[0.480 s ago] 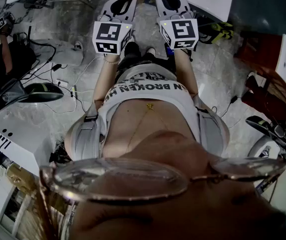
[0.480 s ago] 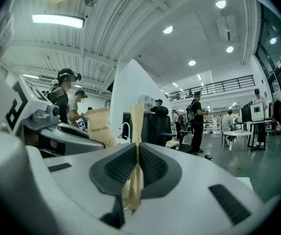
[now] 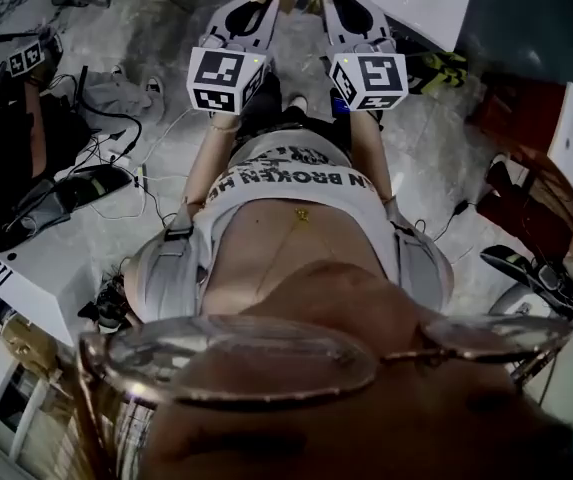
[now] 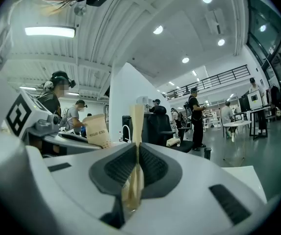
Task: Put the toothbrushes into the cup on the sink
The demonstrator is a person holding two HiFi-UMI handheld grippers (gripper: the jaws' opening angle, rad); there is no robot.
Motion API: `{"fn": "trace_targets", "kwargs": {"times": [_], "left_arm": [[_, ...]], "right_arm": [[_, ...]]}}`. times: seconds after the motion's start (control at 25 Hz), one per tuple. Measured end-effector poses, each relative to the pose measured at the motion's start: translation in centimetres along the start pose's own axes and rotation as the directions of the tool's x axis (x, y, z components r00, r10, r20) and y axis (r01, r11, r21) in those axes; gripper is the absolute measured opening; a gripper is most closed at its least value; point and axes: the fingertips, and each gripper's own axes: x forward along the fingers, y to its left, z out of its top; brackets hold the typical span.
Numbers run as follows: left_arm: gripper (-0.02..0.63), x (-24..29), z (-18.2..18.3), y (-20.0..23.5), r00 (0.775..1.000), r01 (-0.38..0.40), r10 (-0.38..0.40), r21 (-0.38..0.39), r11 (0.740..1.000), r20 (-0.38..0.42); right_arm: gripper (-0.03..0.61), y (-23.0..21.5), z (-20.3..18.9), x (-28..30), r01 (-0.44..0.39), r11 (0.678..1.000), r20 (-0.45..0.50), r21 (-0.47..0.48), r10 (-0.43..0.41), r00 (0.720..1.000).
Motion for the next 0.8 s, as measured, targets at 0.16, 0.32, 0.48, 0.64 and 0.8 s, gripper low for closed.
{"fn": "trace_targets", "kwargs": {"times": [0.16, 0.32, 0.48, 0.64, 0.8], "left_arm": [[0.034, 1.3, 0.5, 1.4, 1.0, 0.012, -0.012, 0.003, 1.0, -0.001], [0.034, 3.4, 1.3, 3.1, 1.0, 0.025, -0.025, 0.002, 1.0, 0.011], [0.034, 6.0, 2.3, 5.0, 0.998, 0.053, -0.053, 0.004, 0.999, 0.024], [0.034, 8.2, 3.2, 6.9, 0.997, 0.073, -0.074, 0.016, 0.997, 0.035], [0.034, 10.2, 4.0, 9.3, 0.994, 0.103, -0.103, 0.024, 0.994, 0.036]], "right_arm": [[0.035, -0.8, 0.0, 1.5, 0.015, 1.0, -0.009, 0.002, -0.015, 1.0], [0.037, -1.9, 0.2, 3.7, 0.025, 1.0, -0.011, 0.009, -0.024, 1.0], [0.037, -3.2, 0.6, 6.1, 0.05, 0.999, -0.015, 0.002, -0.05, 0.999], [0.037, -4.3, 1.0, 8.6, 0.06, 0.998, -0.008, -0.005, -0.06, 0.998], [0.037, -5.0, 1.6, 11.6, 0.086, 0.996, -0.003, -0.005, -0.086, 0.996]]}}
